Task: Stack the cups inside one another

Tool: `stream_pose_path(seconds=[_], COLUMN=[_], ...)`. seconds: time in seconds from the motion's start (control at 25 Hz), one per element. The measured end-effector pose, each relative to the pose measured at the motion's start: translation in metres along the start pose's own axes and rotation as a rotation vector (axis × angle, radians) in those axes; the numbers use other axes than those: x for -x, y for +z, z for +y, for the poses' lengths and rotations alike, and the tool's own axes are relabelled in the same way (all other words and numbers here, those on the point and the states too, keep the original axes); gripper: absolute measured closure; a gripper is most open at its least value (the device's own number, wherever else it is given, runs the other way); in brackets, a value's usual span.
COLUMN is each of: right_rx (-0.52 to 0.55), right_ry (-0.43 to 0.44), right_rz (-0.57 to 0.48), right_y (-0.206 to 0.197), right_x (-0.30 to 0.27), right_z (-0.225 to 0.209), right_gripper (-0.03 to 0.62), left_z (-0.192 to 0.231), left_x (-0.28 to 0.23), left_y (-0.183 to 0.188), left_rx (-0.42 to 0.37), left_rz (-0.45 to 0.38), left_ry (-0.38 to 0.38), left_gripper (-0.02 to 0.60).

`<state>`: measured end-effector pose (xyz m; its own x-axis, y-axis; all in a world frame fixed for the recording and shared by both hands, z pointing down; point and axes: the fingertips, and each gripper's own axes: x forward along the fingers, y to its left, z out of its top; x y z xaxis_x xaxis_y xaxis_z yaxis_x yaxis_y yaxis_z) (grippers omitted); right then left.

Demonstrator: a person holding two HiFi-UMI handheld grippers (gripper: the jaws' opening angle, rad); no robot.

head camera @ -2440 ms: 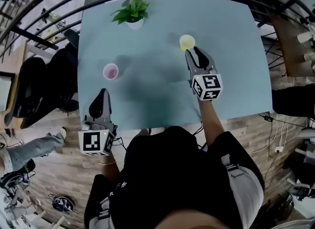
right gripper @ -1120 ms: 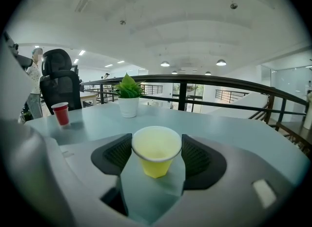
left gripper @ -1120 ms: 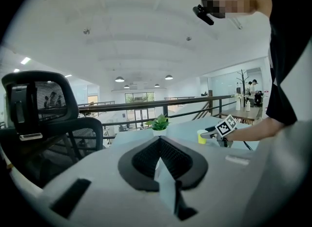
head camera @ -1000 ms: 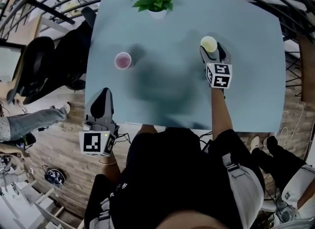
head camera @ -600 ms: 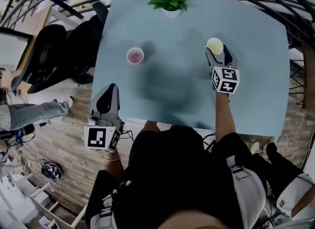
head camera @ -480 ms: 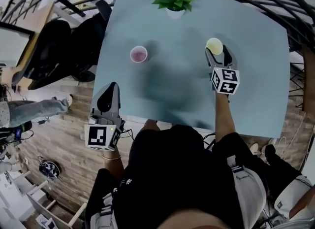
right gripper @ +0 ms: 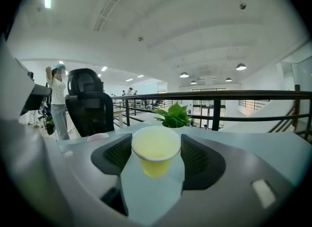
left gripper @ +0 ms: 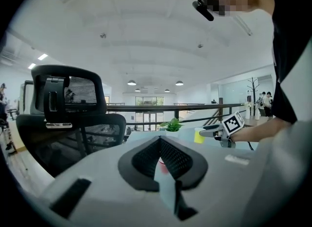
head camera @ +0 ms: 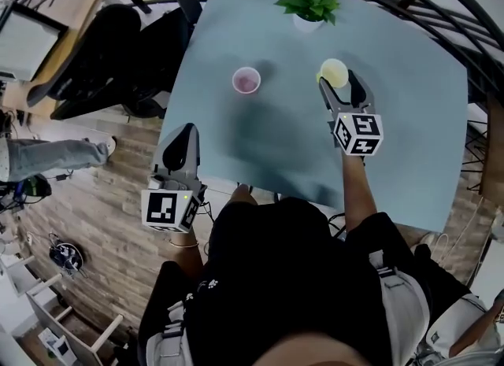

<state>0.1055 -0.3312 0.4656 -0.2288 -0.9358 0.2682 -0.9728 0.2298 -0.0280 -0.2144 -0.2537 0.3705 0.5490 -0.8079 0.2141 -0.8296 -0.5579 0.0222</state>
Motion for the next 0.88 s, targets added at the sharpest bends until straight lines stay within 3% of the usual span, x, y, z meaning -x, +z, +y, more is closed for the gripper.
stream_pose_path(seconds=[0.88], right_rx=[0.097], right_ry=[0.340], right_rz=[-0.046], right_y=[0.045], right_x=[-0.059], right_z=[0.160], right_gripper=[0.276], left_z=[0.070], left_x=[0.057], left_y=[-0.012], left_rx=[0.058], left_rz=[-0.027], left_ry=[0.174], left_gripper=[0.591])
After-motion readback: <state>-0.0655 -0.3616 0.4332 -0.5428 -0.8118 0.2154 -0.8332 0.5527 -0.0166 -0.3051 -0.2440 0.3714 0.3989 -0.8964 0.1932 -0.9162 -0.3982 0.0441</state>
